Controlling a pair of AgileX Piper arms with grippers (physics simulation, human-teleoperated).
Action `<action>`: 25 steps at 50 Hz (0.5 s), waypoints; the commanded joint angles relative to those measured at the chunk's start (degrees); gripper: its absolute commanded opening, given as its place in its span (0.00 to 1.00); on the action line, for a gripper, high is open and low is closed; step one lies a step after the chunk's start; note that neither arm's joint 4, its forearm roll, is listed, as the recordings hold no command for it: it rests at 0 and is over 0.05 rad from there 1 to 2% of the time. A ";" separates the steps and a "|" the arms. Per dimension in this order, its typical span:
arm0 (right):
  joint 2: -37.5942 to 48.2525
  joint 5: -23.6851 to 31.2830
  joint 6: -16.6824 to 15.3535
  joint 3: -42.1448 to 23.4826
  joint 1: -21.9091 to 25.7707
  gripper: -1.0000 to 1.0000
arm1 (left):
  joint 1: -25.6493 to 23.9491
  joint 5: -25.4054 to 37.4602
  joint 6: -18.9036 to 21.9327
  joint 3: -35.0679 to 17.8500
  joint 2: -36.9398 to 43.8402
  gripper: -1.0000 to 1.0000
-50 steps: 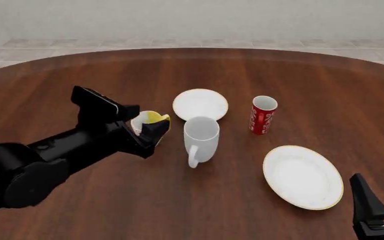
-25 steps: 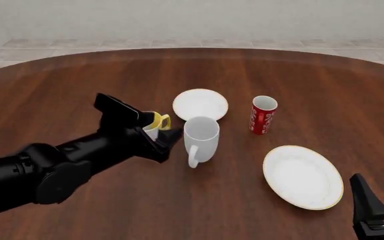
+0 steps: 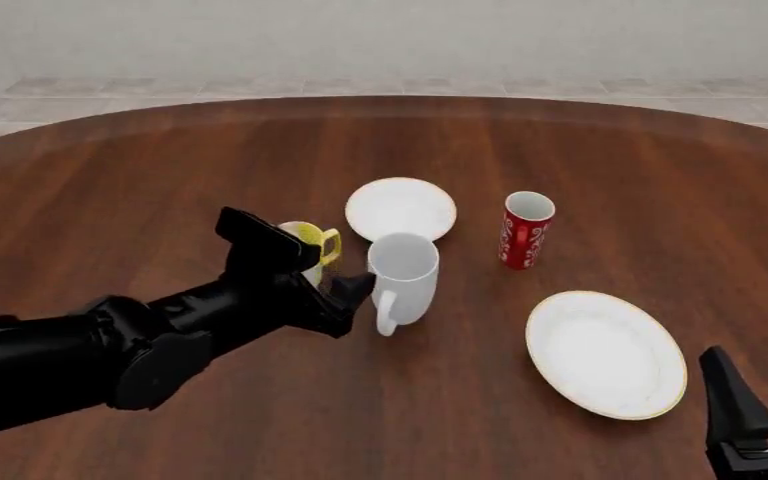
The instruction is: Put the white mug on the left plate.
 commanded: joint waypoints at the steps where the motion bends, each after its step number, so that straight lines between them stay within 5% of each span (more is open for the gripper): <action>1: -0.12 0.04 -0.07 -0.01 0.00 1.00 | -0.33 -1.61 -0.08 0.23 2.52 1.00; 25: -0.44 0.38 -0.07 0.04 -0.01 1.00 | -1.10 -4.44 0.02 -0.46 7.74 1.00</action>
